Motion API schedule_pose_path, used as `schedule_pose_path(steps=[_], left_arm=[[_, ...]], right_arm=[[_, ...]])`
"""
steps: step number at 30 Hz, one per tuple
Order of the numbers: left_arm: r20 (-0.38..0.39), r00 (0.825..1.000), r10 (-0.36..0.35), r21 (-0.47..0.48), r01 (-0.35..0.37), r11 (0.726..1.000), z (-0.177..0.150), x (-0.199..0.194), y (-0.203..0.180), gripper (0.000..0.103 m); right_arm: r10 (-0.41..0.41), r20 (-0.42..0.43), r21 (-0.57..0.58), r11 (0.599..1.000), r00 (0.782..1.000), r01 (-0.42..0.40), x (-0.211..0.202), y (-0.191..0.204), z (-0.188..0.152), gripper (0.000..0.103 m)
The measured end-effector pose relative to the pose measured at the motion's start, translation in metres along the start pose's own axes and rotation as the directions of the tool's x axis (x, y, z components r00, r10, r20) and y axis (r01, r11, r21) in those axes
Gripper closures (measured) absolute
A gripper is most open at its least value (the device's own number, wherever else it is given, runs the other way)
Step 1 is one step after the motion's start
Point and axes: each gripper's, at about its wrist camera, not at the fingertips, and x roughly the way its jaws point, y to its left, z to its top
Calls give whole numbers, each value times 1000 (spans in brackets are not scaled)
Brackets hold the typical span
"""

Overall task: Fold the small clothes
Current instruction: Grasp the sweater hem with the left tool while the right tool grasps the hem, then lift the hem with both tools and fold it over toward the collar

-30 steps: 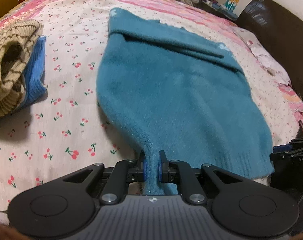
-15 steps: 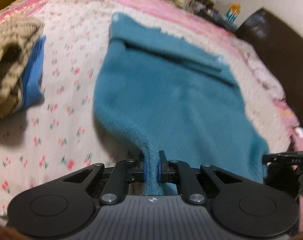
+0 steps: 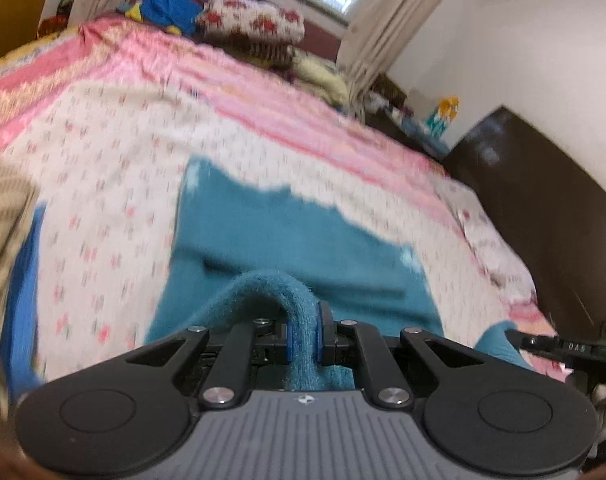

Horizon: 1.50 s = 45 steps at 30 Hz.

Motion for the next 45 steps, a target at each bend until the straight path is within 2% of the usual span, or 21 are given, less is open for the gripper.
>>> schedule_pose_path(steps=[3,7,11,15,19,24,26,28,31,35,39,42,45], left_arm=[[39,999,12,1,-12,1000,28,26,2,87],[79,996,46,-8,-45,999,61,70,9,87],[98,990,105,-37,-102,994,80,116,26,87],[47,982,181,-93,-176,980,82,158,48,86],[33,981,192,-134,-186,973,80,167,58,84],[47,985,165,-149,-157,976,84,163,58,78],[50,986,158,-154,-149,977,85,161,56,76],[55,987,150,-162,-139,977,87,159,54,74],[67,987,144,-150,-133,980,91,154,48,72],[65,990,128,-135,-118,984,97,152,43,66],[62,992,114,-196,-100,976,102,153,51,66],[38,995,93,-234,-82,969,102,158,59,60],[28,999,19,-339,-9,941,105,160,75,55]], right_arm=[[-18,58,54,998,998,15,18,-16,27,93],[-55,94,143,989,994,42,51,-40,59,93],[-117,97,211,973,988,95,97,-60,82,93],[-176,47,278,948,983,156,143,-78,89,90],[-161,55,326,936,985,134,149,-85,82,83],[-128,74,351,931,989,95,142,-92,82,83],[-91,80,382,923,993,54,143,-94,86,72],[-61,98,403,915,993,17,143,-94,88,68],[-68,118,371,928,991,20,138,-87,89,66],[-113,159,272,960,981,66,128,-76,91,58],[-134,146,212,972,980,102,129,-69,93,58],[-192,129,111,978,973,179,136,-58,87,58],[-255,101,51,967,962,251,146,-53,76,58]])
